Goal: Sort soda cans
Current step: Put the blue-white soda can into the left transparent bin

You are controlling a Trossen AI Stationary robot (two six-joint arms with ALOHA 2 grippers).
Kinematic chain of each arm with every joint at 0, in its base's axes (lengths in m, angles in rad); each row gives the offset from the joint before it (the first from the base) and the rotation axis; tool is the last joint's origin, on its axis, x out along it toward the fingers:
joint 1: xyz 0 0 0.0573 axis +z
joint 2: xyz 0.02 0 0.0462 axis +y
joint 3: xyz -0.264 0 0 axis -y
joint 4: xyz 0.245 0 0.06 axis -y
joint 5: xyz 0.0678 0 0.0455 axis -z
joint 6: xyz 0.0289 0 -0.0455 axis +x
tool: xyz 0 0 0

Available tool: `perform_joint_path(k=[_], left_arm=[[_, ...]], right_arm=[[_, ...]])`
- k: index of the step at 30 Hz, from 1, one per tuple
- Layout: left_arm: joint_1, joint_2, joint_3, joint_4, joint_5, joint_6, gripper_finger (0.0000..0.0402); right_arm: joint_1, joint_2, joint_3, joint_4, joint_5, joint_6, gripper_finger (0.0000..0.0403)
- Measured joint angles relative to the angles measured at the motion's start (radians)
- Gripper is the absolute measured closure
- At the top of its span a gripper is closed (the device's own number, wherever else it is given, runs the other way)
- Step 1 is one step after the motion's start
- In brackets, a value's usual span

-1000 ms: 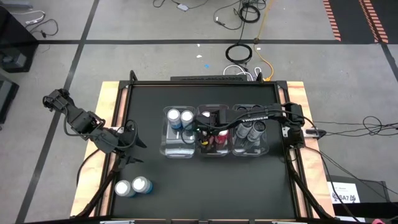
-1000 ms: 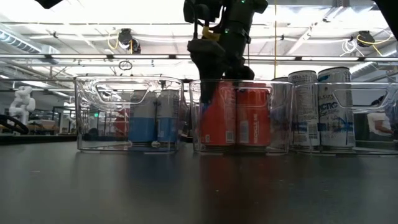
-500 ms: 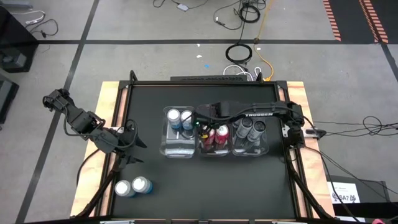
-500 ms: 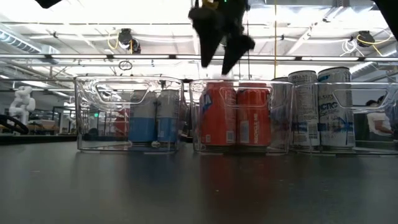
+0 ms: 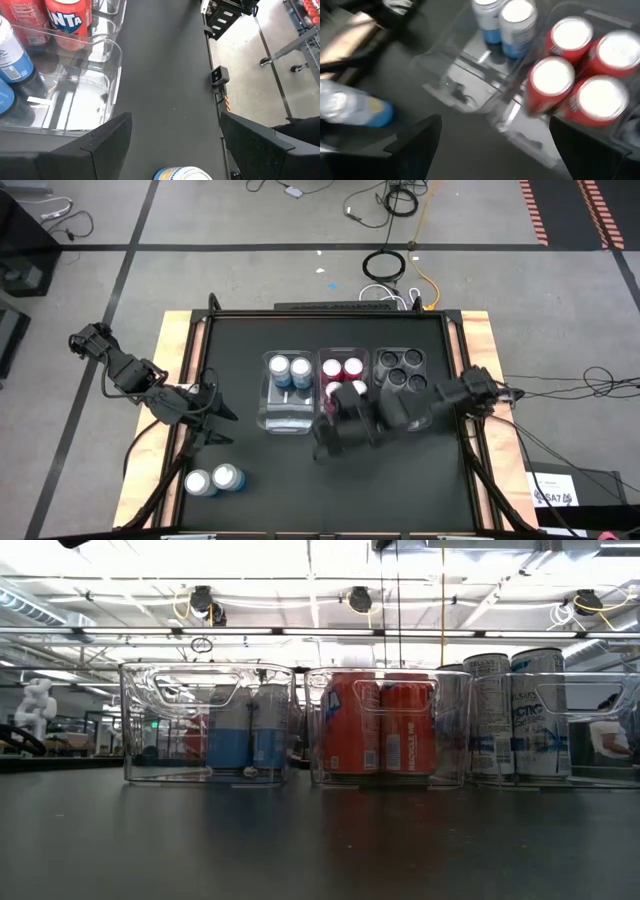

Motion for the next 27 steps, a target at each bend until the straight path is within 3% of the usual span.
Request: perform_joint_path(k=[4, 10, 13, 17, 23, 25, 27], left_arm=[[0.000, 0.000, 0.000, -0.005, 0.000, 0.000, 0.0088], [0.000, 0.000, 0.000, -0.007, -0.028, 0.001, 0.0088], [0.000, 0.000, 0.000, -0.008, -0.036, 0.002, 0.0088], [0.000, 0.001, 0.000, -0.009, -0.048, 0.002, 0.0088], [0.000, 0.005, 0.000, -0.007, -0.110, -0.045, 0.0088], [0.000, 0.011, 0.000, -0.008, -0.132, -0.071, 0.0088], [0.000, 0.018, 0.000, -0.008, -0.140, -0.076, 0.0090]], right_arm=[[0.114, 0.016, -0.002, -0.001, 0.041, 0.151, 0.0039], [0.190, 0.058, -0.004, -0.065, 0.043, 0.190, 0.0039], [0.190, 0.067, -0.004, -0.085, 0.015, 0.129, 0.0055], [0.182, 0.061, -0.004, -0.078, -0.048, -0.031, 0.0139], [0.179, 0.029, -0.004, -0.155, -0.079, -0.362, 0.0360], [0.180, 0.014, -0.004, -0.199, -0.042, -0.448, 0.0388], [0.185, -0.020, -0.021, -0.206, -0.006, -0.522, 0.0389]])
